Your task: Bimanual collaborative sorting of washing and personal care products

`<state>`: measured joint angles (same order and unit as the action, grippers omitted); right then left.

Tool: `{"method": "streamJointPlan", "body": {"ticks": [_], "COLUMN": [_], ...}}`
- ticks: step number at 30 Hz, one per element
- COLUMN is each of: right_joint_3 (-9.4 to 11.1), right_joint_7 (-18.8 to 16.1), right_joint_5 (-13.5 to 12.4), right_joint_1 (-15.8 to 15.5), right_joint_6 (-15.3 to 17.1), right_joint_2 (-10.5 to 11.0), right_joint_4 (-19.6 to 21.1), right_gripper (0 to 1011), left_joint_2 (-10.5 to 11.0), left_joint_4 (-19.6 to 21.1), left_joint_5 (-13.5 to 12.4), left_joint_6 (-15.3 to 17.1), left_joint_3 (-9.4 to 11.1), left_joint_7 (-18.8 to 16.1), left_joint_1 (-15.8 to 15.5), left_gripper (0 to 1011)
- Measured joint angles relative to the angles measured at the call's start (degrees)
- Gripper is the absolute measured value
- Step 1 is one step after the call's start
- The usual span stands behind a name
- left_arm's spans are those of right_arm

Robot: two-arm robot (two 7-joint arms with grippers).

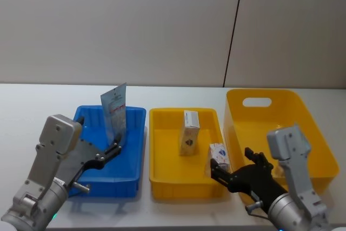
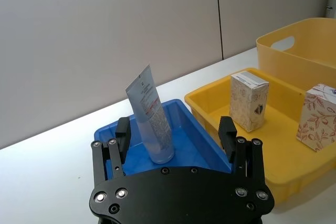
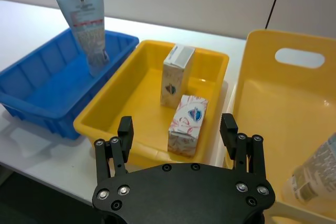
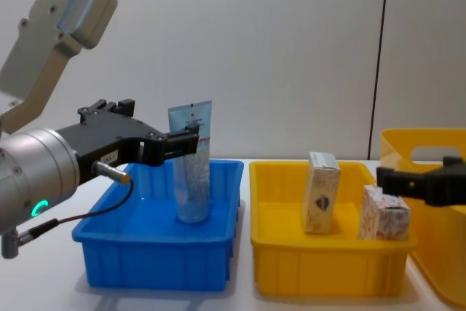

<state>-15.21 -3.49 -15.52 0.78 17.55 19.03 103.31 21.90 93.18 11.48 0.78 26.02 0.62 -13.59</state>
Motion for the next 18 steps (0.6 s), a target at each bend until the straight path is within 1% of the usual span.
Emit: {"method": "streamJointPlan", "body": {"ticks": [7,10,18], "right_joint_3": [-1.3,-2.0,-3.0], "right_joint_7": [1.0,1.7,3.2], "right_joint_5": [1.1,1.7,3.0], "right_joint_1": [1.3,2.1,3.4], "right_joint_6": [2.3,3.3,4.6], "right_joint_2": [-1.4,-2.4,-4.4], "right_joint_4": [-1.4,-2.5,-4.5], "right_gripper": [1003,1003,1003], "left_joint_2": [0.0,0.0,0.0], "left_joint_4": [0.0,0.0,0.0], "left_joint_5": [0.0,0.0,0.0], "left_joint_6": [0.0,0.0,0.0], "left_joint_3": [0.0,0.0,0.0], "left_joint_7": [0.0,0.0,0.0], "left_joint_1": [0.0,0.0,0.0], "left_gripper": [1001,1001,1001]}}
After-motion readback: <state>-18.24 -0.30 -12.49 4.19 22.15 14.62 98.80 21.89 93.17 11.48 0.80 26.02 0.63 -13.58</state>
